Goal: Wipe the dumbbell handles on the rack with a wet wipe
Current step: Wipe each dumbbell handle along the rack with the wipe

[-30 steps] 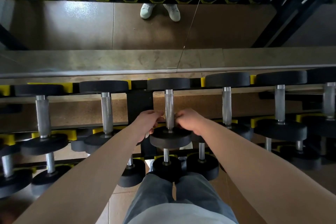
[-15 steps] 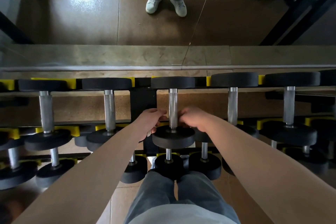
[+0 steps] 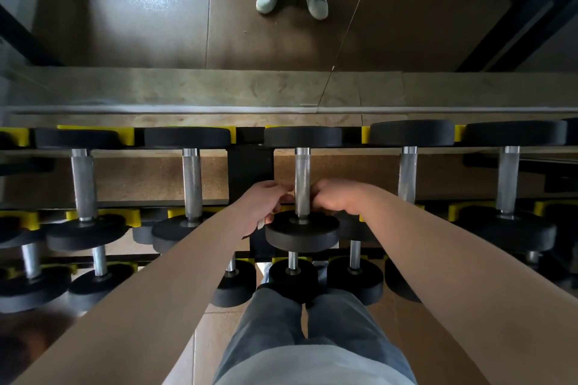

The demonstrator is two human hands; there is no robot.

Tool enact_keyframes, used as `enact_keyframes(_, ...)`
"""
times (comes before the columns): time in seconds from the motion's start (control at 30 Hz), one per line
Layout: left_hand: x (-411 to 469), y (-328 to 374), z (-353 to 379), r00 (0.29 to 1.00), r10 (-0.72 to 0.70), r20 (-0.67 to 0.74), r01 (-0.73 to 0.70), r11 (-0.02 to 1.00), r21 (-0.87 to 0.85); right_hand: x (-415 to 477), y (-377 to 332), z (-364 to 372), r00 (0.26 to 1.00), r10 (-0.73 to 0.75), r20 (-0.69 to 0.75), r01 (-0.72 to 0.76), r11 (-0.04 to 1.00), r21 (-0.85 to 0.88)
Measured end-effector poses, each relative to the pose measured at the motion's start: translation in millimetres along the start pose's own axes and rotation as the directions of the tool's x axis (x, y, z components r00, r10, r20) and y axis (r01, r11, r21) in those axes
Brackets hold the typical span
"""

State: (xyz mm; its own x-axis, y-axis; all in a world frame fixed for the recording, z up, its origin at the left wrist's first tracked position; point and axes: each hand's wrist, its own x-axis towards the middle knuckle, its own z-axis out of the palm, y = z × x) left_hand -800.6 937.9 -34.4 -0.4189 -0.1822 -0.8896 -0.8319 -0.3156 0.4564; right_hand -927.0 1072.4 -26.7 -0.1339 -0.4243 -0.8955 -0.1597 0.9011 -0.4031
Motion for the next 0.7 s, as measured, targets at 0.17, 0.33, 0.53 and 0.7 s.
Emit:
enact_keyframes(0.17, 5.7, 0.4, -2.5, 1.0, -0.01, 0.014, 0.009, 1.0, 0.03, 8.8, -8.7, -19.4, 0.977, 0.066, -0.204, 0.132, 0.568, 0.813)
enact_keyframes(0.33, 5.4, -0.3, -1.4, 1.0, -0.007, 0.017, 0.006, 0.999, 0.038, 2.9, 0.1, -8.9, 0.958, 0.006, -0.286, 0.148, 0.846, 0.512)
enact_keyframes(0.53, 3.3, 4.2, 1.2, 1.0, -0.003, 0.01, 0.002, 0.998, 0.069, -6.6, 13.0, 5.8, 0.998, -0.009, -0.063, 0.011, 0.999, 0.033)
enact_keyframes(0.7, 3.6, 8.1, 0.2, 1.0, 0.014, 0.007, -0.014, 0.994, 0.112, -11.6, 12.5, -8.7, 0.941, -0.019, -0.338, 0.183, 0.868, 0.462)
